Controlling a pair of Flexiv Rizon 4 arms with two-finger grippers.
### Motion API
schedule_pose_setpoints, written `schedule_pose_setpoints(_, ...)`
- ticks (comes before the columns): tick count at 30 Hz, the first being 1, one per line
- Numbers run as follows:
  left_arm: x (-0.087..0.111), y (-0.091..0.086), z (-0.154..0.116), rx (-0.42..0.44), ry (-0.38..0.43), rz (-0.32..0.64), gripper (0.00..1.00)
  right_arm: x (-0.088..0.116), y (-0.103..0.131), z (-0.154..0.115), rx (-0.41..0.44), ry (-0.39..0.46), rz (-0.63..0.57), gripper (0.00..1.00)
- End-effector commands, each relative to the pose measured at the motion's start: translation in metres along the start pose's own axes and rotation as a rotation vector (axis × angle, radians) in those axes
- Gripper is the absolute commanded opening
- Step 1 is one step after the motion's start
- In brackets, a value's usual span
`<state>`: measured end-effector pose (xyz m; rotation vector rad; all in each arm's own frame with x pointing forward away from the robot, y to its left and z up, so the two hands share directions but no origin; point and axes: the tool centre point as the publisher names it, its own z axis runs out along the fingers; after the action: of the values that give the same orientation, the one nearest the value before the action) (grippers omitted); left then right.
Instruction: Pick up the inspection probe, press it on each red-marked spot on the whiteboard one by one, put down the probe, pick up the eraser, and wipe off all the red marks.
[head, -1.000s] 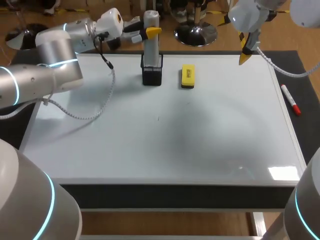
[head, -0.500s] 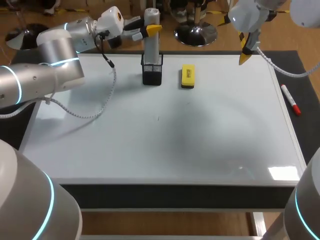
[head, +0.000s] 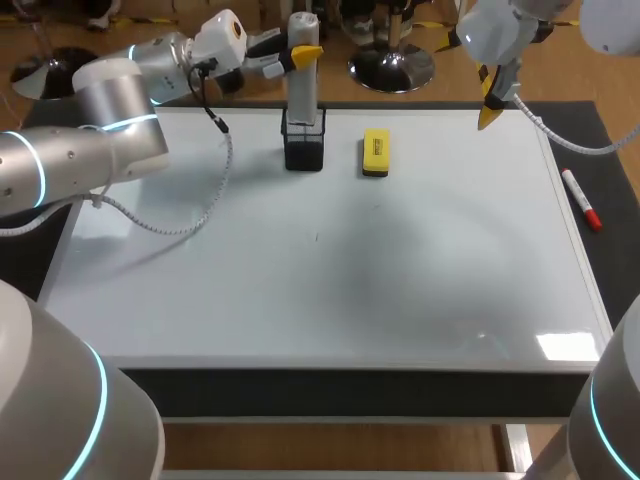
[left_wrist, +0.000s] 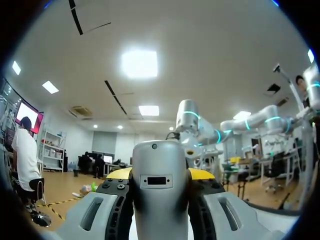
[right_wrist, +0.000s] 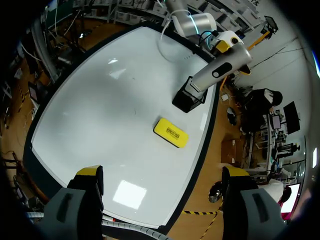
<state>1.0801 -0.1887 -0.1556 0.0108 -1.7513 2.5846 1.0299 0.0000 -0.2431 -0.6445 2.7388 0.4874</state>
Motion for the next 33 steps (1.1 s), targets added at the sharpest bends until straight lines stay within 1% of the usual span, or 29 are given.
schedule_pose_setpoints(1,-0.003,0.001,0.001,0.005,0.009,-0.002,0.00,0.000,0.000,-0.001,0.003,0.003,-0.002,1.00)
schedule_pose_setpoints(5,-0.005,0.001,0.002,0.001,0.008,0.008,0.00,0.000,0.000,-0.001,0.003,0.003,-0.002,1.00)
schedule_pose_setpoints(14,-0.015,0.016,0.000,0.001,0.001,0.002,0.00,0.000,0.000,-0.001,0.003,0.003,-0.002,1.00)
schedule_pose_setpoints(22,-0.020,0.022,-0.001,0.014,0.013,0.012,0.00,0.000,0.000,-0.001,0.003,0.003,-0.002,1.00)
schedule_pose_setpoints(33,-0.022,0.041,-0.007,-0.018,0.034,0.019,0.00,0.000,0.000,-0.001,0.003,0.003,-0.002,1.00)
